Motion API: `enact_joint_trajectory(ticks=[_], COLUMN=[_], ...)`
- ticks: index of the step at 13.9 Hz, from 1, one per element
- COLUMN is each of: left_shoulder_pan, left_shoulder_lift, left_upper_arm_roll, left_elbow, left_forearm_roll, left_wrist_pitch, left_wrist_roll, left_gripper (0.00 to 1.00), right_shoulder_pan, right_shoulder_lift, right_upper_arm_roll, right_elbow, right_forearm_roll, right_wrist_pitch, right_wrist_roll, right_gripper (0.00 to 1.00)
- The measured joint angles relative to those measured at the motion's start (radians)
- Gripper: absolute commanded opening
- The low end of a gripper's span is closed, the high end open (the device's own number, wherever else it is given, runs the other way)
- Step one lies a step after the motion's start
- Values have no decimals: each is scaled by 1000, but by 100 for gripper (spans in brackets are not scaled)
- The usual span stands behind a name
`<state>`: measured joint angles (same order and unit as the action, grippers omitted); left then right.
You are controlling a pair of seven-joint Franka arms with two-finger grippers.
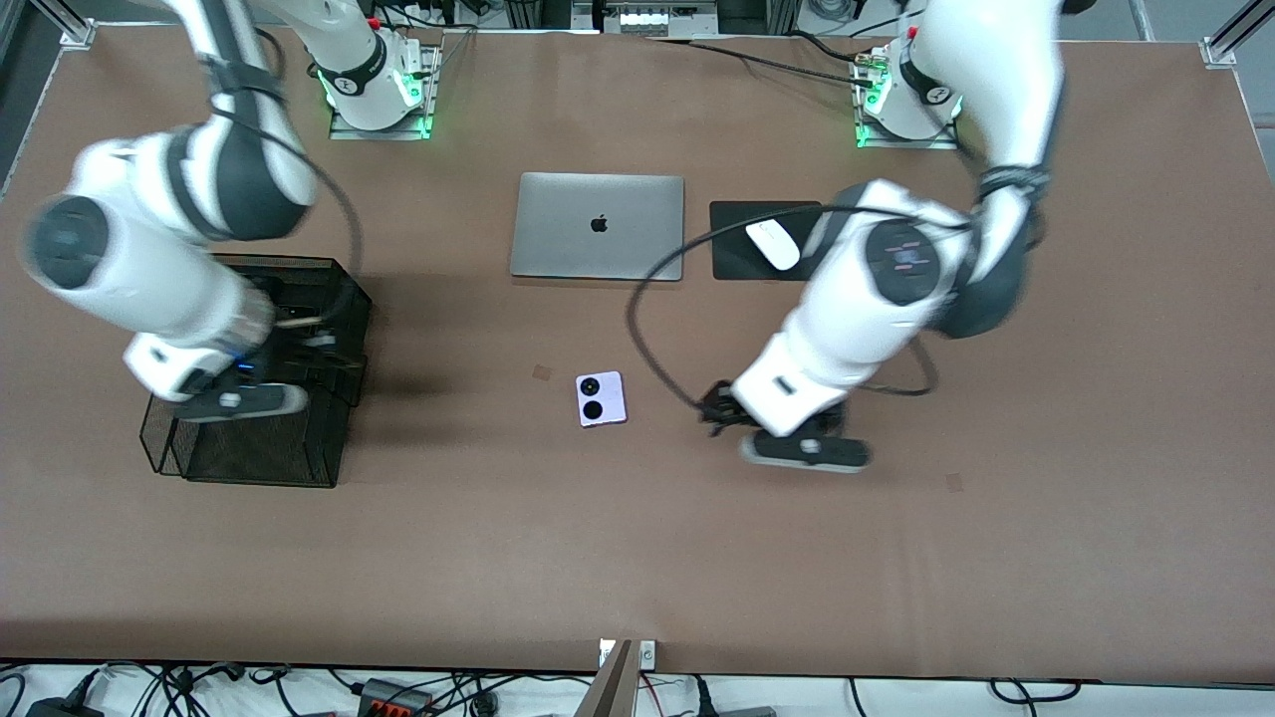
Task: Place phones with both arms
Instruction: 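Move the right gripper to the white phone while the left gripper withdraws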
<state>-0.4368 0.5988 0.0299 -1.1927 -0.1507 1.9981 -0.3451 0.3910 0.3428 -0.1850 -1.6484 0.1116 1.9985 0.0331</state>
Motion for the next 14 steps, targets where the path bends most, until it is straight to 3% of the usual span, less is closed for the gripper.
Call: enact_joint_trajectory(ticks=[5, 10, 14], left_shoulder_pan=[198, 392, 481], left_shoulder_lift=[-164, -277, -341], left_upper_arm_roll=[-76, -152, -158], left_elbow=[-37, -147, -226], left_forearm_roll=[1, 1, 1], left_wrist_pitch=[-235, -265, -270], left_wrist_roll=[23, 26, 26], left_gripper=[100, 100, 100], right_shoulder_pan=[142, 260, 346], right_shoulder_lift=[137, 329, 456], right_upper_arm_roll=[2, 5, 7], right_elbow=[57, 249, 293], right_forearm_roll=[4, 8, 8], right_wrist_pitch=[96, 150, 298], right_wrist_roll=[10, 69, 197], right_gripper=[100, 100, 100])
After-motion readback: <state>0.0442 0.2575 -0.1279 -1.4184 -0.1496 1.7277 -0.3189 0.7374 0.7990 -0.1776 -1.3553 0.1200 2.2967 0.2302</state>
